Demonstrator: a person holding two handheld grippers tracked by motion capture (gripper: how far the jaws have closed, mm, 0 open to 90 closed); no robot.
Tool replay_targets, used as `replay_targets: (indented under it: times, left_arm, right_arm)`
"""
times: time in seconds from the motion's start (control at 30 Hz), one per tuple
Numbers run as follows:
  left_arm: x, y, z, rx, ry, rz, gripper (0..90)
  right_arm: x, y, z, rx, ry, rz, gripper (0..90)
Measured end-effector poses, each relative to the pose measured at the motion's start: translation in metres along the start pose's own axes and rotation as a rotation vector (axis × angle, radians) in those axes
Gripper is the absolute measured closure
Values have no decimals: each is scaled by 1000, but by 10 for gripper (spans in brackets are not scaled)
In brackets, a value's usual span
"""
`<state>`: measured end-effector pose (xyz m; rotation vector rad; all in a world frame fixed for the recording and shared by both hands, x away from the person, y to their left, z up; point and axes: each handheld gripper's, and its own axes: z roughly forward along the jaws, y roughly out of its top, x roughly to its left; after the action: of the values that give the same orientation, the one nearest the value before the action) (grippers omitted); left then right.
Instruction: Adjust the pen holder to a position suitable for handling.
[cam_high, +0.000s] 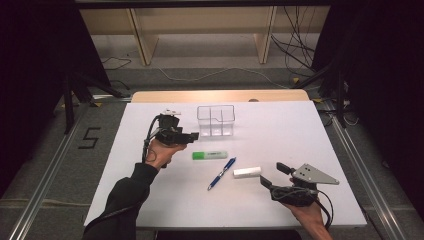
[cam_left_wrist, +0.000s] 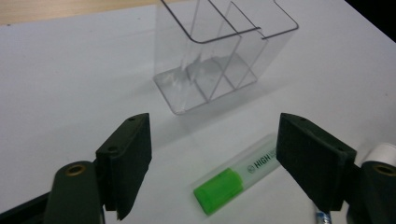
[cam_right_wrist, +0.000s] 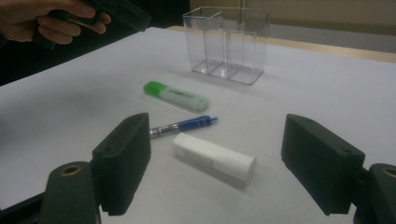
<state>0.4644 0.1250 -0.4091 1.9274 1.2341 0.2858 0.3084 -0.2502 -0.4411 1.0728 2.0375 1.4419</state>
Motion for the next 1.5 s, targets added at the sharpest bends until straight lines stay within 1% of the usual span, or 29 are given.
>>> replay_targets:
  times: [0.03,0.1,0.2,0.23,0.3,0.37,0.4,0.47,0.57,0.6,0.67,0.73,0.83,0.9,0.97,1.0,1.03,1.1,1.17,1.2,1.27,1.3,1.37,1.4,1.5]
  left_arm:
    - [-6,-1,-2,4,-12,15,241]
    - [-11,-2,-3,19,-23,33,228]
    - [-17,-4,-3,29,-31,49,211]
    - [-19,-5,-3,42,-38,52,203]
    - [-21,-6,-3,49,-41,57,190]
    - [-27,-8,-2,68,-53,75,184]
    - [-29,-8,-1,71,-55,77,182]
    - [-32,-10,-1,83,-60,94,180]
    - [-36,-11,0,92,-67,101,178]
    - [-39,-12,1,99,-71,110,178]
    - [-41,-13,1,102,-76,110,178]
    - [-46,-15,2,114,-81,127,178]
    - [-51,-17,4,126,-89,137,178]
    - [-52,-17,5,129,-94,135,177]
    - [-58,-19,7,150,-104,152,178]
    - [-58,-19,7,150,-104,152,178]
    - [-61,-21,9,156,-109,158,178]
    - [-64,-23,10,163,-111,166,177]
    - [-66,-24,11,181,-115,177,178]
    - [-68,-26,13,181,-114,173,178]
    - [-69,-27,14,191,-117,181,178]
    - [-71,-29,15,207,-121,186,178]
    - [-72,-30,16,206,-122,187,178]
    - [-74,-32,17,220,-125,191,178]
    - [-76,-34,18,226,-127,204,177]
  right_arm:
    - [0,0,0,0,0,0,250]
    - [0,0,0,2,-1,-1,250]
    - [0,0,0,0,0,-2,250]
    - [0,0,0,1,0,-1,250]
    - [0,0,0,2,0,-1,250]
    - [0,0,0,0,0,-3,250]
    - [0,0,0,1,0,-2,250]
    - [0,0,0,4,1,-8,250]
    - [0,0,0,-1,1,-7,250]
    - [0,0,0,1,1,-4,250]
    - [0,-1,0,3,1,-2,250]
    - [0,-1,0,1,2,-2,250]
    - [-1,-1,-1,4,0,-3,250]
    - [-1,-1,-1,0,-2,-1,250]
    - [-2,-2,-1,3,-3,3,250]
    - [-2,-2,-1,5,-2,1,250]
    - [-2,-2,-1,2,0,0,250]
    - [-3,-2,-1,1,0,0,250]
    - [-3,-2,-1,0,0,-2,250]
    - [-3,-2,-1,0,0,-1,250]
    - [-2,-2,-1,4,0,-1,250]
    - [-2,-2,-1,6,-2,-1,250]
    - [-2,-2,1,4,0,-10,250]
    - [-1,-2,1,7,0,-8,250]
    - [-2,-2,1,7,0,-8,250]
